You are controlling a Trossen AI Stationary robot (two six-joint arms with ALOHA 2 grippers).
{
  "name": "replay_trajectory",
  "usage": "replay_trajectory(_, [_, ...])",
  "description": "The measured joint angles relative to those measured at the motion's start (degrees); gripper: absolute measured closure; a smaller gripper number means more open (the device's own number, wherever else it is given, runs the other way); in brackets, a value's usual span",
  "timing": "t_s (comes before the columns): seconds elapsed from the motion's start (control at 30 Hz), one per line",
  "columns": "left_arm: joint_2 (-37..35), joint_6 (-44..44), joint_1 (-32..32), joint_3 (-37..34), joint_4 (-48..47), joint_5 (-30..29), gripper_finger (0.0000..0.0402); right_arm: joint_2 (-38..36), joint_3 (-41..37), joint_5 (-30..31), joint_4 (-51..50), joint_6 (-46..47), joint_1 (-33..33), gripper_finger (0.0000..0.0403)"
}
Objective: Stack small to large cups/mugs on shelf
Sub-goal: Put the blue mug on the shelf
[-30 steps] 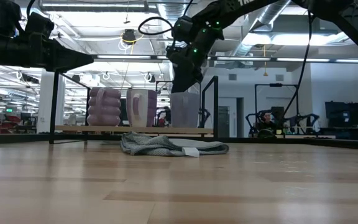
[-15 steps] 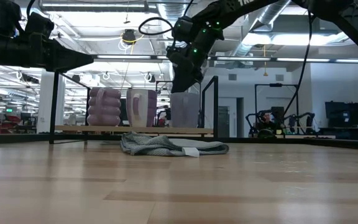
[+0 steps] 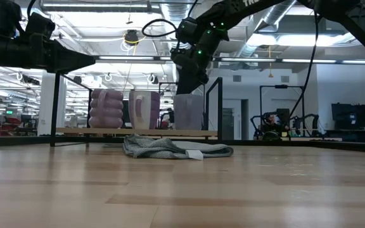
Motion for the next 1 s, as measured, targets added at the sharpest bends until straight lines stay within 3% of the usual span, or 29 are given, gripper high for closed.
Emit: replay_trajectory(1.0, [0.0, -0.09, 0.0, 0.0, 0.02, 0.09, 0.024, 0.02, 0.02, 2.95, -4.37, 4.88, -1.4, 0.0172])
